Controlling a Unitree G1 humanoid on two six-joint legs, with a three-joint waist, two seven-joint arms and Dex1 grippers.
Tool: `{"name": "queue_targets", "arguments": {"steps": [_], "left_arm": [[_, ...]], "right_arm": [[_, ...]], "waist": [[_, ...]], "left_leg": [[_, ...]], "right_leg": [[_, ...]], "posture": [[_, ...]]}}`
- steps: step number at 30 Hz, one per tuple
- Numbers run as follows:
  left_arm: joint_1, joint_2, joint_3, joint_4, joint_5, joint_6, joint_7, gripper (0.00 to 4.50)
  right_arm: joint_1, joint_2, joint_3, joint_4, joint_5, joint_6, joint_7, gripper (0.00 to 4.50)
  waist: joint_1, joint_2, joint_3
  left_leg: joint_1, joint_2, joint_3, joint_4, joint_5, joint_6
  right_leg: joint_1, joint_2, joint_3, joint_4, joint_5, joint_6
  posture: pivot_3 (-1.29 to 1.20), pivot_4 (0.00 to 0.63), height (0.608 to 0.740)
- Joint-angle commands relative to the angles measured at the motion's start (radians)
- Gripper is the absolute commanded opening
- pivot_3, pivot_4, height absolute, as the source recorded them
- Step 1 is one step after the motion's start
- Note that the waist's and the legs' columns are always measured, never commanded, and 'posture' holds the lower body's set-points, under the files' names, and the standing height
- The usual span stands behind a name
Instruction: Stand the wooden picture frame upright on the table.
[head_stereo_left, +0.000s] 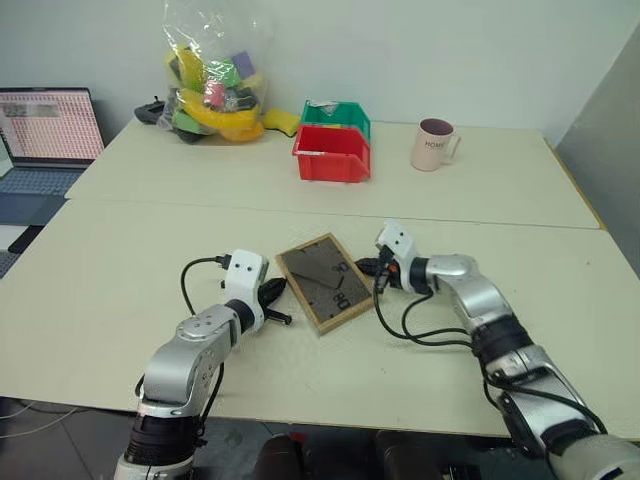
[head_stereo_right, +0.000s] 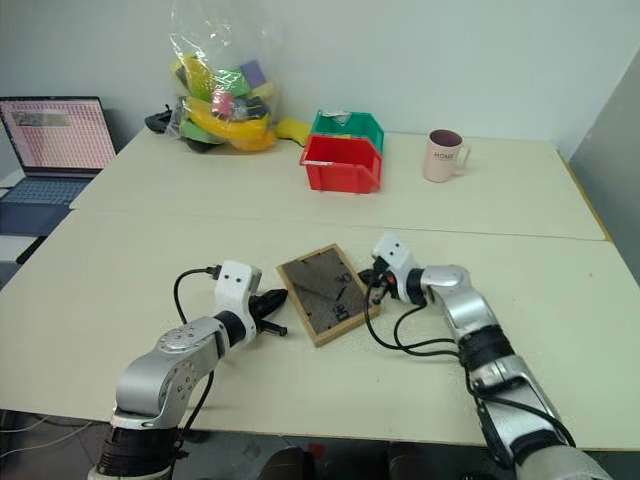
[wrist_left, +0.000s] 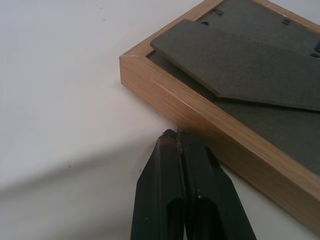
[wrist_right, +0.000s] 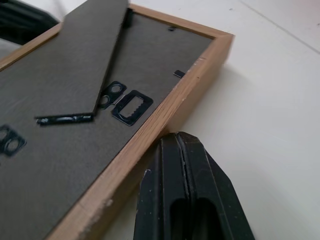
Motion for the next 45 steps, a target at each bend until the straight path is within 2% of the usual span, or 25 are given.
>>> {"name": "queue_targets", "arguments": {"steps": [1,8,12,16,20,23,25,27,33,36,45], "left_arm": [[-0.042,0.010,-0.087,-0.027,-0.028,0.001,-0.097,0.02],[-0.062,0.064,-0.136,-0.021,-0.023,0.021,-0.176,0.02],[-0.052,0.155,-0.109,0.006,0.001,-0.020,-0.232,0.02],[-0.010,0.284,0.082,-0.040,-0.257,0.111,-0.469,0.67],[-0.059,0.354,0.235,0.048,-0.483,0.423,-0.529,1.49],[-0.097,0.381,0.289,0.119,-0.606,0.645,-0.564,2.02],[-0.135,0.349,0.311,0.203,-0.658,0.747,-0.537,2.39],[-0.150,0.328,0.312,0.245,-0.685,0.774,-0.501,2.79],[-0.111,0.201,0.274,0.269,-0.652,0.760,-0.396,3.78],[-0.086,0.164,0.237,0.291,-0.620,0.711,-0.383,4.45],[-0.097,0.034,0.128,0.321,-0.593,0.621,-0.368,4.48]], "right_arm": [[0.082,-0.033,0.019,-0.269,0.053,0.123,0.030,0.00],[0.195,-0.131,-0.012,-0.450,0.052,0.247,0.002,0.00],[0.214,-0.172,-0.050,-0.469,0.032,0.255,-0.042,0.00],[0.205,-0.168,-0.088,-0.453,0.043,0.255,-0.088,0.00],[0.211,-0.148,-0.107,-0.435,0.057,0.235,-0.114,0.00],[0.224,-0.141,-0.105,-0.448,0.070,0.234,-0.118,0.00],[0.242,-0.139,-0.098,-0.468,0.076,0.236,-0.120,0.00],[0.252,-0.139,-0.094,-0.477,0.076,0.236,-0.124,0.00],[0.301,-0.127,-0.065,-0.515,0.076,0.255,-0.145,0.00],[0.305,-0.107,-0.044,-0.511,0.071,0.254,-0.163,0.00],[0.245,-0.008,0.007,-0.460,0.056,0.262,-0.222,0.00]], "waist": [[-0.001,0.000,0.000],[-0.006,0.000,0.000],[-0.005,0.000,0.000],[-0.015,0.000,0.000],[-0.015,0.000,0.000],[-0.015,0.000,0.000],[-0.013,0.000,0.000],[-0.010,0.000,0.000],[-0.007,0.001,0.000],[-0.012,0.001,0.000],[0.002,0.013,-0.012]], "left_leg": [[0.000,0.000,0.000,0.000,0.000,0.000],[0.001,0.000,-0.002,0.000,0.000,0.000],[0.001,0.000,-0.002,0.000,0.000,0.000],[0.001,0.001,-0.002,0.000,0.000,0.000],[0.001,0.001,-0.003,0.000,0.000,0.000],[0.000,0.001,-0.004,0.000,0.000,0.001],[-0.001,0.001,-0.006,0.000,0.000,0.001],[-0.001,0.001,-0.006,0.000,0.000,0.001],[0.000,0.001,-0.007,0.000,0.000,0.000],[0.000,0.001,-0.007,0.000,0.000,0.000],[0.001,-0.002,-0.007,0.000,0.000,0.000]], "right_leg": [[0.000,0.001,0.000,0.000,0.000,0.000],[0.001,0.003,0.000,0.000,0.000,0.000],[0.001,0.003,0.000,-0.001,0.000,0.000],[0.001,0.004,0.000,0.000,0.000,0.000],[0.000,0.005,-0.002,0.000,-0.001,0.000],[0.001,0.004,-0.006,-0.001,-0.001,0.000],[0.001,0.004,-0.009,-0.001,-0.001,0.000],[0.001,0.004,-0.010,-0.001,-0.001,0.000],[0.002,0.004,-0.011,-0.001,-0.001,-0.001],[0.002,0.004,-0.010,0.000,-0.001,-0.001],[0.005,0.001,-0.011,0.000,-0.001,-0.001]], "posture": [[0.00,0.150,0.740],[0.00,0.150,0.740],[0.00,0.150,0.740],[0.00,0.150,0.740],[0.00,0.150,0.740],[0.00,0.150,0.740],[0.00,0.150,0.740],[0.00,0.150,0.740],[0.00,0.150,0.740],[0.00,0.150,0.740],[0.00,0.150,0.740]]}}
